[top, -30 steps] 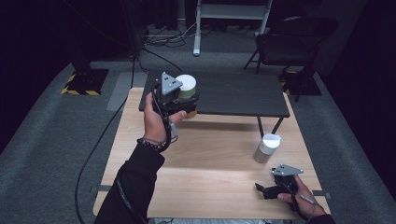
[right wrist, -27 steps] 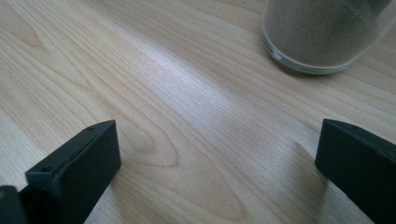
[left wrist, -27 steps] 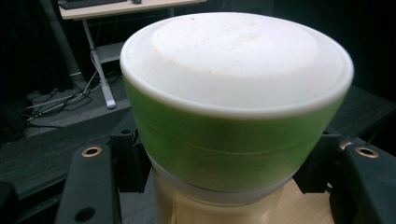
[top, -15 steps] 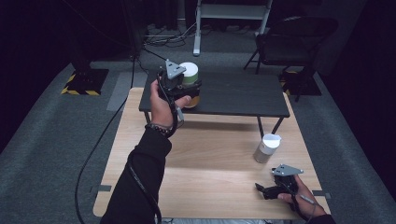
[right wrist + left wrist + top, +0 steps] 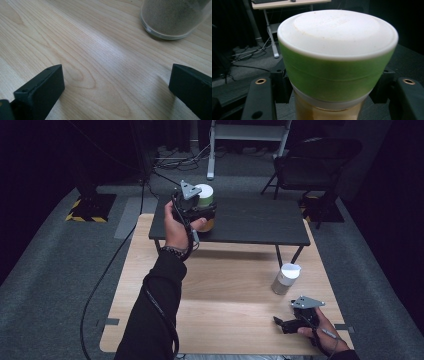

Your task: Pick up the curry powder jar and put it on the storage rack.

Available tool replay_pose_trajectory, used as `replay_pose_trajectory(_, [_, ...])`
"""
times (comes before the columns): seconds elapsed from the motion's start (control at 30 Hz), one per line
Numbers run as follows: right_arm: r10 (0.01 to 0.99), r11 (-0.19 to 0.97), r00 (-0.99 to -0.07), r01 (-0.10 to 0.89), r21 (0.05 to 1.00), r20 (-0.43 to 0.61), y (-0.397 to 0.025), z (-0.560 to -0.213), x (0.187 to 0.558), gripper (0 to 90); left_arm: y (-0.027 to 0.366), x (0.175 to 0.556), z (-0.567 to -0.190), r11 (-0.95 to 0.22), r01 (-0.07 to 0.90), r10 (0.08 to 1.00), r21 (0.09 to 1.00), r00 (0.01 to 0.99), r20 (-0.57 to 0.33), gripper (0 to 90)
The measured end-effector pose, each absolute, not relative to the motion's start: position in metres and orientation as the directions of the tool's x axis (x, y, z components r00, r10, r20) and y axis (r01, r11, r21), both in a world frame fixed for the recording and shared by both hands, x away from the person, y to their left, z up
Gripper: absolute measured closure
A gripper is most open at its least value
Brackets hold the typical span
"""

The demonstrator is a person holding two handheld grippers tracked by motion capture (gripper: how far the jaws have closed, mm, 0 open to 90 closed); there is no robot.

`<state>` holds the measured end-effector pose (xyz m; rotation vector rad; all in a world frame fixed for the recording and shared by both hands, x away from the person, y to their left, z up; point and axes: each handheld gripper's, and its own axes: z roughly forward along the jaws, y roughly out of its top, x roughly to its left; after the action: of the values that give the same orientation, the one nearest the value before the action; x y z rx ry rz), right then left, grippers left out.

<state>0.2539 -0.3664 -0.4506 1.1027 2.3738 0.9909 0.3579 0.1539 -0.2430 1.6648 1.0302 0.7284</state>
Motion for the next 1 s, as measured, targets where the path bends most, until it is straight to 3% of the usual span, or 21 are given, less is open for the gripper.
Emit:
replay_pose_trajectory(0.67, [0.766, 0.457, -0.643, 0.528, 0.716, -0.015, -0.367, -0.451, 0.254, 0.0, 0.152, 0.360, -0.257, -0.124, 0.271, 0.893, 0.954, 0.450, -0.012, 33.3])
replay_pose_trajectory(0.87, [0.764, 0.459, -0.645, 0.528, 0.715, -0.015, -0.367, -0.450, 0.253, 0.1, 0.151, 0.356, -0.265, -0.102, 0.261, 0.901, 0.960, 0.433, -0.022, 29.0])
replay_pose_trajectory(1.0, [0.764, 0.460, -0.645, 0.527, 0.715, -0.016, -0.368, -0.450, 0.253, 0.2, 0.155, 0.354, -0.267, -0.083, 0.257, 0.904, 0.963, 0.426, -0.036, 21.0])
